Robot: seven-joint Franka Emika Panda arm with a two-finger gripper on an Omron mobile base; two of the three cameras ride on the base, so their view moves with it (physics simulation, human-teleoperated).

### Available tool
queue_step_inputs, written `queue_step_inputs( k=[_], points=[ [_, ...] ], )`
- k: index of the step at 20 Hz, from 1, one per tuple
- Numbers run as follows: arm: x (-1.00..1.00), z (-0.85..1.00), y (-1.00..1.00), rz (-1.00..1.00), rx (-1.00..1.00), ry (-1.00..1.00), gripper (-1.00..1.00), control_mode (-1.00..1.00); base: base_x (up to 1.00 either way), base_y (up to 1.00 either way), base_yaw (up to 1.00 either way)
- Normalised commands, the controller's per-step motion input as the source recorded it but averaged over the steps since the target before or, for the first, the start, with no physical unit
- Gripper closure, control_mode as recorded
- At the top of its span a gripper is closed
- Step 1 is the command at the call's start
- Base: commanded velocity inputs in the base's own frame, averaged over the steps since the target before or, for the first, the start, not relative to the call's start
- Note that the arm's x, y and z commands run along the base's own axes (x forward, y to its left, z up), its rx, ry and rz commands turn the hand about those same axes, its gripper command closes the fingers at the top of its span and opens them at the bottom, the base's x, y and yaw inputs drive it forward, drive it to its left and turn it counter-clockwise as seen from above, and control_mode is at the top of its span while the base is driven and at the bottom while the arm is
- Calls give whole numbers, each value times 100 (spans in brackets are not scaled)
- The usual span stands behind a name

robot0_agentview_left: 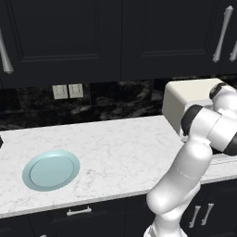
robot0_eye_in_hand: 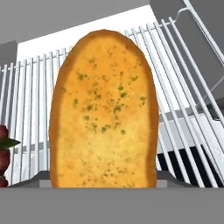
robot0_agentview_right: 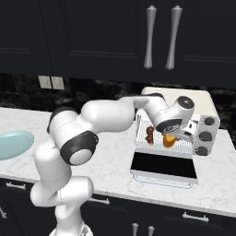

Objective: Pick up the kebab skewer and baguette bread, and place them inside the toaster oven. Close the toaster oven door and start by setting the timer.

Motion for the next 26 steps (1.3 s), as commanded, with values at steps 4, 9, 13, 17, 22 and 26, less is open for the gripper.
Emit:
queue_step_inputs(
  k=[4, 9, 13, 17, 22, 26],
  points=[
    [0, -1, -1, 0, 0, 0, -100, -100, 0, 0, 0],
    [-33, -5, -12, 0, 0, 0, -100, -100, 0, 0, 0],
    [-20, -4, -4, 0, 0, 0, -100, -100, 0, 0, 0],
    [-52, 0, -17, 0, 0, 0, -100, -100, 0, 0, 0],
    [-68, 0, 0, -9, 0, 4, -100, -100, 0, 0, 0],
    [-42, -17, 1, -22, 0, 14, -100, -100, 0, 0, 0]
  ],
)
